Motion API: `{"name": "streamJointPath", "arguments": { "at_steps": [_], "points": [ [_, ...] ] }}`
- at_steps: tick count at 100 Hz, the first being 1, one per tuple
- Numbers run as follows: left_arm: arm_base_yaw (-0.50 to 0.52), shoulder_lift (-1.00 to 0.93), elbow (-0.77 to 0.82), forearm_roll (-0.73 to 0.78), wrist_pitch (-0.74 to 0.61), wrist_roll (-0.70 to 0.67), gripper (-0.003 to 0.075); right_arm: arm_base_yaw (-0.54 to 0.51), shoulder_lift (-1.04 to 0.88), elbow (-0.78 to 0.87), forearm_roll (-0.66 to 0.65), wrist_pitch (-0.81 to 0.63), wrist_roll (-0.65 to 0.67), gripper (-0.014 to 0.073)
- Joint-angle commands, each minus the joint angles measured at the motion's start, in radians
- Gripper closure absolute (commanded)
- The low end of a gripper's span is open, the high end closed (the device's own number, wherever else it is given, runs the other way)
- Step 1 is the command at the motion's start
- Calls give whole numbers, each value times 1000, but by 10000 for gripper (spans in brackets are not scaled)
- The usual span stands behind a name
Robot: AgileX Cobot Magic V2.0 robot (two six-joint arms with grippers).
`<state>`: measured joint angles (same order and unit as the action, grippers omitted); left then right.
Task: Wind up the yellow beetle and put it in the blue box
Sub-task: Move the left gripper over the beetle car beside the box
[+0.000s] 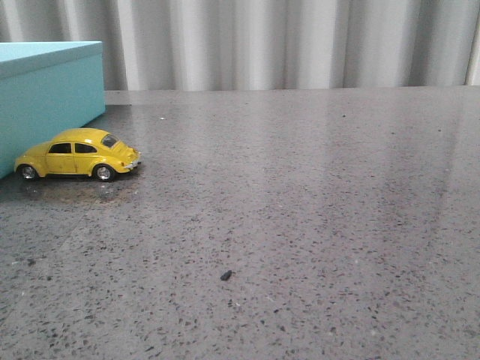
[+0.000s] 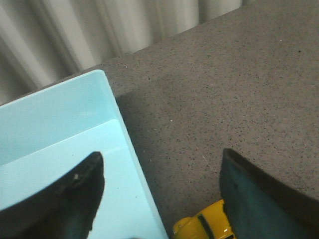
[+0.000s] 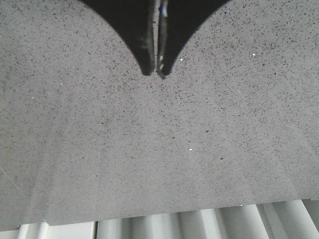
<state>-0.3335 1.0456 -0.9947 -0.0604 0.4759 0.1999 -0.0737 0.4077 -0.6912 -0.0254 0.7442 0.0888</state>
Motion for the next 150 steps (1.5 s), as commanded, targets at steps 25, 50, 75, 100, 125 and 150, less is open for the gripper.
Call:
{"name": "streamJointPath", "arguments": {
  "at_steps": [25,50,75,100,125,150],
  "points": [
    [-9,31,-61,45,-48,115,185,1,6,-25,-3,-69,-4,655],
    [-9,33,-61,42,-13,370,186,1,6,-25,-3,-78,-4,655],
    [-16,84,-129,42,87,379,186,1,6,-25,-2,-83,-4,655],
    [-42,179,-267,-21,365,528,186,1,6,-25,-2,-85,-4,655],
    [-42,296,-355,-123,542,572,186,1,6,-23,-2,-81,-4,655],
    [-42,352,-354,-207,562,570,186,1,6,-23,-2,-79,-4,655]
  ]
}}
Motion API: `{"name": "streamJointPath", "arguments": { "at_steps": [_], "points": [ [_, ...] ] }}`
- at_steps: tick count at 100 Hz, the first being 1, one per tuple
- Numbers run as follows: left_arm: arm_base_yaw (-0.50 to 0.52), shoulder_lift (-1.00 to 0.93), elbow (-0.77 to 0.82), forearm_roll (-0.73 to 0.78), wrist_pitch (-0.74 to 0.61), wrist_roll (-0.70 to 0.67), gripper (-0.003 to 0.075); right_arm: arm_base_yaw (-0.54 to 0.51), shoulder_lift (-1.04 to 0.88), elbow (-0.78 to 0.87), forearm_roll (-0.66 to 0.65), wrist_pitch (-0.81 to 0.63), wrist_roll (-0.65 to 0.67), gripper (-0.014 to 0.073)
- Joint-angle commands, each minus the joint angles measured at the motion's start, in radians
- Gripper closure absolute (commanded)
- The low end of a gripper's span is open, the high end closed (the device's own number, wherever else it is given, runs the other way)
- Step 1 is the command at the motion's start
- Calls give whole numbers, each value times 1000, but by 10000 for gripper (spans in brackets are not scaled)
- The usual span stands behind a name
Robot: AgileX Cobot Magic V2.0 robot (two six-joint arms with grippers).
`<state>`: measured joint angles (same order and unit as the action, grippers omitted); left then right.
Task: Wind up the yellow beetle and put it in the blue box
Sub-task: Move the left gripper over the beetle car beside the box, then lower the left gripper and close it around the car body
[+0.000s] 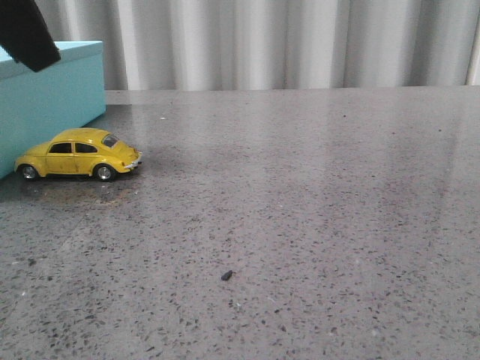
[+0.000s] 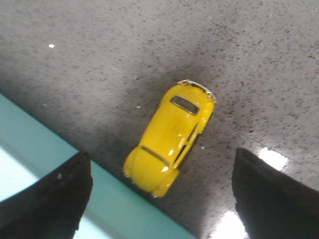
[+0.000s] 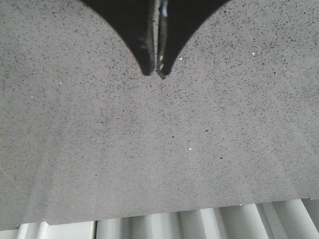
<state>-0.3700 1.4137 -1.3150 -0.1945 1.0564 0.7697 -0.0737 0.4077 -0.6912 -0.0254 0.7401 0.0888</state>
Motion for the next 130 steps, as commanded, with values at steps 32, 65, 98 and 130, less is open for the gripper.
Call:
{"name": "streamJointPath", "arguments": {
  "at_steps": [32,65,98,130],
  "points": [
    [-8,48,-35,-52,-29,229,186,1,6,-23,-2,-75,-4,655],
    [-8,111,-35,25,-33,272,186,1,6,-23,-2,-83,-4,655],
    [-8,151,-35,25,-75,272,186,1,6,-23,-2,-83,-4,655],
    [-8,187,-35,23,-86,274,186,1,6,-23,-2,-83,-4,655]
  ]
}}
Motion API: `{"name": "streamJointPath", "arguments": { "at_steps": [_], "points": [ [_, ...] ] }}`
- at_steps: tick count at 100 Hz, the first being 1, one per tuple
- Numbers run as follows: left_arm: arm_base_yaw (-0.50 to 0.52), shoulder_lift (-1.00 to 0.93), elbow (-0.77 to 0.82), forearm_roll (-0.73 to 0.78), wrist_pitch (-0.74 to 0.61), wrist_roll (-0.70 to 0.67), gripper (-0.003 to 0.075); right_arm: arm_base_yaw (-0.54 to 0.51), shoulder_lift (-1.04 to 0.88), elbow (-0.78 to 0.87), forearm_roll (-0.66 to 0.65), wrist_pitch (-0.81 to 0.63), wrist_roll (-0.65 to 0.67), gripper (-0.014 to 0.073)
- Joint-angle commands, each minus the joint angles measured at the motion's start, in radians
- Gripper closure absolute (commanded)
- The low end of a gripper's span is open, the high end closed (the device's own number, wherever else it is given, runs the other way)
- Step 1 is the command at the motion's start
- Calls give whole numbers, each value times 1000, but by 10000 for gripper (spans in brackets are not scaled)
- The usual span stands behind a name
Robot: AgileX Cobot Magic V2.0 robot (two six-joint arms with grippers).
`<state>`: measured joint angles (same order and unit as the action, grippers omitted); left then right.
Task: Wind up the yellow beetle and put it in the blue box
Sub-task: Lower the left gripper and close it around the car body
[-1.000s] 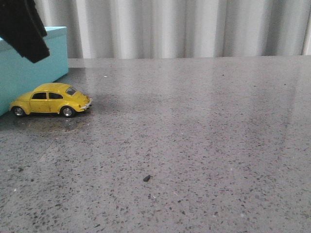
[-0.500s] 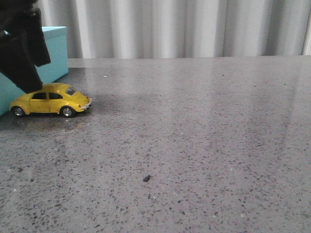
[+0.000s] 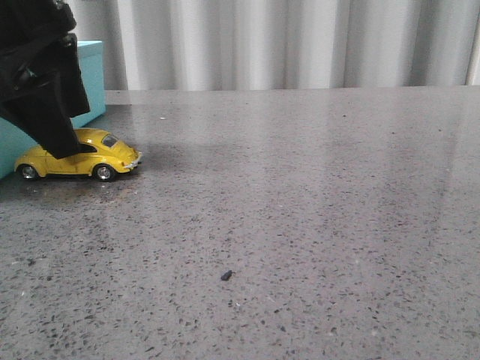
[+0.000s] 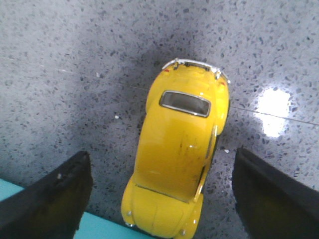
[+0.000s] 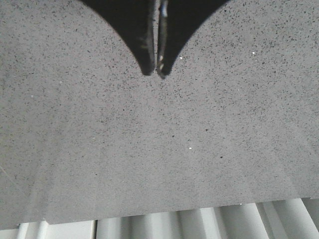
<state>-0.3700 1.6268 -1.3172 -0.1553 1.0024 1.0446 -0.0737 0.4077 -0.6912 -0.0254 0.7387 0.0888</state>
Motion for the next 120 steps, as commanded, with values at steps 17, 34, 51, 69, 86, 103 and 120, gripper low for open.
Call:
{"name": "streamJointPath", "arguments": {
  "at_steps": [17,34,51,69,86,103,120],
  "points": [
    [-8,-11,-34,-16,-36,-1,186,1,6,-23,-2,-82,-4,655],
    [-8,-11,-34,-16,-38,6,186,1,6,-23,-2,-82,-4,655],
    [-8,-10,-34,-16,-47,6,186,1,6,-22,-2,-82,-4,655],
    [-8,-10,-34,-21,-47,11,186,1,6,-22,-2,-82,-4,655],
    [-8,-10,-34,-21,-47,24,186,1,6,-22,-2,-82,-4,655],
    [-8,-5,-34,-21,-40,24,186,1,6,-22,-2,-82,-4,655],
    [-17,9,-34,5,-32,24,186,1,6,-22,-2,-82,-4,655]
  ]
}}
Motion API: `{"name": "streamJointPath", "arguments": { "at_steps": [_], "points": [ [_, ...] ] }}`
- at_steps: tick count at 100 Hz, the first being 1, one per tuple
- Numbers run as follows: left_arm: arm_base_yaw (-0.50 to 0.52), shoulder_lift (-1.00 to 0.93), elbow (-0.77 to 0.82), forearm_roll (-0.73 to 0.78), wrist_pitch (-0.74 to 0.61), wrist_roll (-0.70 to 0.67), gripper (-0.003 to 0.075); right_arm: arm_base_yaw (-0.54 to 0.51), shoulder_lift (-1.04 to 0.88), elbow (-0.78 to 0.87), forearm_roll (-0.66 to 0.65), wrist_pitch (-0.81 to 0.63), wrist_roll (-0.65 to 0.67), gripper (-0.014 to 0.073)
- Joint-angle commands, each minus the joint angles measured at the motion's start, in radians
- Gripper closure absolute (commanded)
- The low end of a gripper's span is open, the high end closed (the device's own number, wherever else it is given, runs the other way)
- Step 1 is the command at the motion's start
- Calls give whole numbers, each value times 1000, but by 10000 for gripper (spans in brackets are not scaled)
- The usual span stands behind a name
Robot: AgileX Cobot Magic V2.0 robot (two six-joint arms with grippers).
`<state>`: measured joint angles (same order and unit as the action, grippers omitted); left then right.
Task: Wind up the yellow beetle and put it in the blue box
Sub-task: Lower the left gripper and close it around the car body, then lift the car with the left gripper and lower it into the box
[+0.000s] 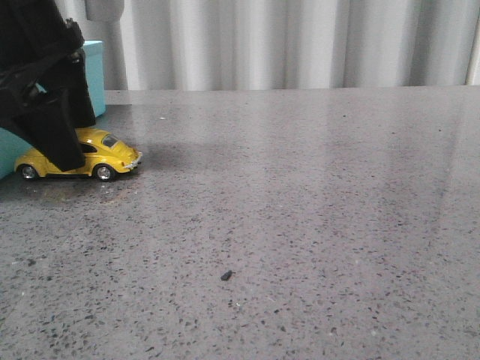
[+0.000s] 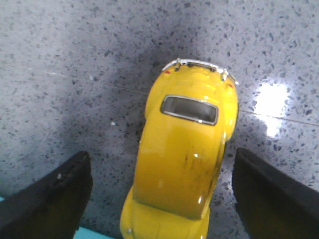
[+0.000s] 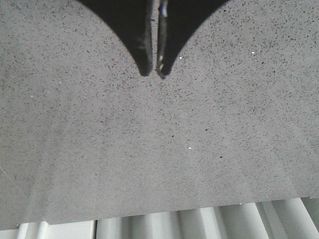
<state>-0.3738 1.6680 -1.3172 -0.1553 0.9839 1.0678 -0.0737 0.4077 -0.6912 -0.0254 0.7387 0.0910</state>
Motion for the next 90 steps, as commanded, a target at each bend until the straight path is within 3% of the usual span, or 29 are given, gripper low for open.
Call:
{"name": "streamJointPath", "arguments": {
  "at_steps": [1,24,63,90],
  "points": [
    [-15,-32,-34,9,-13,1,186,1,6,-22,-2,-82,-6,655],
    [-32,-30,-34,27,-13,1,204,1,6,-22,-2,-82,-6,655],
    [-32,-30,-34,27,-12,1,549,1,6,-22,-2,-82,-6,655],
    [-32,-36,-117,-43,4,1,624,1,6,-22,-2,-82,-6,655]
  ]
}}
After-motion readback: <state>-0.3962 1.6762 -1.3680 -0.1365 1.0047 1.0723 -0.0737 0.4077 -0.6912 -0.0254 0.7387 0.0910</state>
